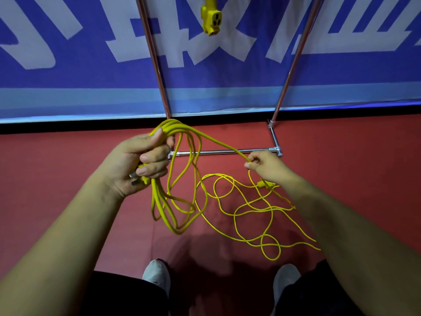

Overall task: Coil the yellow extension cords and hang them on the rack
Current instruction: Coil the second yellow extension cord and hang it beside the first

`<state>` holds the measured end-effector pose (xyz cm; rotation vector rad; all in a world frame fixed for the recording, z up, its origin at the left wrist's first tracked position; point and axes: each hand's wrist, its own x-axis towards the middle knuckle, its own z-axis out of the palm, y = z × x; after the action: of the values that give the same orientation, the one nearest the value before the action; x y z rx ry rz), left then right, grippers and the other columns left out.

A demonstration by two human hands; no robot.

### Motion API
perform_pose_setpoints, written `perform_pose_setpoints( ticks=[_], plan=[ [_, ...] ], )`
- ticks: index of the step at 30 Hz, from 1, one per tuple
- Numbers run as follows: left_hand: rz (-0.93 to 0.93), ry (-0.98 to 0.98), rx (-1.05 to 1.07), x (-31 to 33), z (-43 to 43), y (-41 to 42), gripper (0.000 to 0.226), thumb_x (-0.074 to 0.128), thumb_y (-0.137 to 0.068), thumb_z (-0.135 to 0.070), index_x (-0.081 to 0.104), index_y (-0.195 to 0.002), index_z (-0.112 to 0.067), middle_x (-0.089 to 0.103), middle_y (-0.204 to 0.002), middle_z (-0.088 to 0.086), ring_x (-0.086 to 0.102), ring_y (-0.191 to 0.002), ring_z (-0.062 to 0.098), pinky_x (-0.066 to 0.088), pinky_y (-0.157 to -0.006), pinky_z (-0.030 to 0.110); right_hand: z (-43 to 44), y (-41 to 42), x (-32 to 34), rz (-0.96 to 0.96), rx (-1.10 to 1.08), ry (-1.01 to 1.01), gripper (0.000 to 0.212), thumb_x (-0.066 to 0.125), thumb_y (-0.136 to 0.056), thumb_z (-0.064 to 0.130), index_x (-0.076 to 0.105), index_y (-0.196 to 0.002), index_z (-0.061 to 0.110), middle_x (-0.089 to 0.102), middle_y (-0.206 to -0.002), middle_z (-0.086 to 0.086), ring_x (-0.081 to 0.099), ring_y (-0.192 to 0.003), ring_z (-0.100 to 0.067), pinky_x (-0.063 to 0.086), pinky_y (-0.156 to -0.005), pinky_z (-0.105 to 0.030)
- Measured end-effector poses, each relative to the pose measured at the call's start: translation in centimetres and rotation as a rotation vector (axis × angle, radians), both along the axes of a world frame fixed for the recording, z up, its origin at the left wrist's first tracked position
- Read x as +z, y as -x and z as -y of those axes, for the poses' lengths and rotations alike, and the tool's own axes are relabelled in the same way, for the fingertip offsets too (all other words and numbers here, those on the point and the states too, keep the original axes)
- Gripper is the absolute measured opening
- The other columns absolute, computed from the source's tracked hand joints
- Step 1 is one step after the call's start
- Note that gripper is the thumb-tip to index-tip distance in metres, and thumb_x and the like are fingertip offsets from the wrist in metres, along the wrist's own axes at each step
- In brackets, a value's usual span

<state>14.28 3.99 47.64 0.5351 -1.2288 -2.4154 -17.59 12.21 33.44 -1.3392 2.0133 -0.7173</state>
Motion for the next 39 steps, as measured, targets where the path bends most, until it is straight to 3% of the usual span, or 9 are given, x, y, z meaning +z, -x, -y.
perform_pose_setpoints(
  ticks=[6,9,12,15,20,26,31,35,39],
  plan=[
    [-0.030,-0.060,0.216,-0.5,0.8,0.1,0.024,0.043,-0.094,-0.028,0.052,-0.077,-0.013,0.037,-0.045,-0.010,0.038,-0.040,0.007,0.038,-0.045,0.018,-0.3,-2.5,-0.7,0.315,-0.072,-0.027,0.022,0.066,-0.090,0.024,0.056,-0.075,0.010,0.065,-0.063,-0.008,0.057,-0.051,-0.018,0.044,-0.051,-0.026],
    [-0.040,-0.056,0.285,-0.7,1.0,0.3,0.028,0.034,-0.100,-0.028,0.048,-0.079,-0.014,0.038,-0.048,-0.011,0.039,-0.042,0.006,0.037,-0.045,0.015,-0.6,-3.0,-1.6,0.275,-0.050,-0.073,0.026,0.063,-0.092,0.024,0.059,-0.069,0.013,0.063,-0.058,-0.005,0.053,-0.045,-0.014,0.043,-0.047,-0.021],
    [-0.076,-0.083,0.318,-0.8,1.6,0.0,0.033,0.030,-0.104,-0.031,0.048,-0.080,-0.016,0.038,-0.049,-0.011,0.037,-0.040,0.003,0.027,-0.044,0.015,-1.1,-2.2,-2.9,0.238,0.022,-0.178,0.018,0.057,-0.094,0.011,0.063,-0.079,0.002,0.059,-0.061,-0.006,0.051,-0.055,-0.017,0.044,-0.060,-0.031],
    [-0.081,-0.070,0.326,-0.8,2.0,-0.2,0.032,0.030,-0.103,-0.032,0.048,-0.081,-0.017,0.038,-0.049,-0.010,0.037,-0.040,0.002,0.027,-0.045,0.016,-2.0,-1.9,-3.8,0.158,0.016,-0.309,0.022,0.055,-0.096,0.012,0.059,-0.093,-0.009,0.061,-0.065,-0.003,0.045,-0.042,-0.002,0.035,-0.043,-0.017],
    [0.079,0.084,0.383,-1.0,1.9,0.3,0.023,0.042,-0.099,-0.030,0.050,-0.083,-0.015,0.045,-0.054,-0.008,0.048,-0.047,0.009,0.037,-0.048,0.018,-1.6,-3.4,-2.9,0.229,-0.031,-0.286,0.014,0.063,-0.091,0.016,0.054,-0.082,0.010,0.063,-0.057,-0.002,0.048,-0.047,-0.019,0.033,-0.047,-0.025],
    [0.319,0.192,0.291,-1.3,1.2,0.8,0.014,0.052,-0.090,-0.023,0.053,-0.084,-0.010,0.062,-0.061,0.003,0.066,-0.054,0.016,0.051,-0.046,0.020,-0.9,-6.2,7.3,0.023,0.582,-0.398,0.014,0.073,-0.082,0.025,0.073,-0.075,0.012,0.060,-0.052,0.004,0.040,-0.048,-0.009,0.027,-0.047,-0.023],
    [0.373,0.098,0.017,-2.3,-1.0,2.3,0.023,0.055,-0.084,-0.023,0.050,-0.099,-0.006,0.069,-0.093,0.031,0.071,-0.084,0.040,0.061,-0.069,0.043,-1.4,-8.3,13.5,0.367,0.656,-0.083,0.008,0.066,-0.088,0.009,0.072,-0.094,0.010,0.053,-0.059,0.000,0.039,-0.052,-0.007,0.027,-0.048,-0.018],
    [0.289,0.076,-0.066,-2.0,-2.1,3.0,0.019,0.050,-0.089,-0.022,0.058,-0.088,-0.004,0.063,-0.062,0.014,0.063,-0.048,0.025,0.051,-0.047,0.026,-0.6,-8.0,13.1,0.606,0.408,0.212,0.009,0.060,-0.091,0.003,0.065,-0.097,0.007,0.061,-0.064,-0.003,0.051,-0.060,-0.012,0.038,-0.053,-0.020],
    [0.158,-0.051,-0.031,-1.6,-1.3,2.8,0.026,0.047,-0.091,-0.023,0.062,-0.082,-0.004,0.038,-0.050,-0.003,0.035,-0.036,0.009,0.033,-0.042,0.021,-0.5,-5.1,10.5,0.364,0.365,0.111,0.012,0.068,-0.087,0.014,0.066,-0.083,0.003,0.062,-0.060,0.001,0.055,-0.055,-0.011,0.044,-0.054,-0.018]
  ],
)
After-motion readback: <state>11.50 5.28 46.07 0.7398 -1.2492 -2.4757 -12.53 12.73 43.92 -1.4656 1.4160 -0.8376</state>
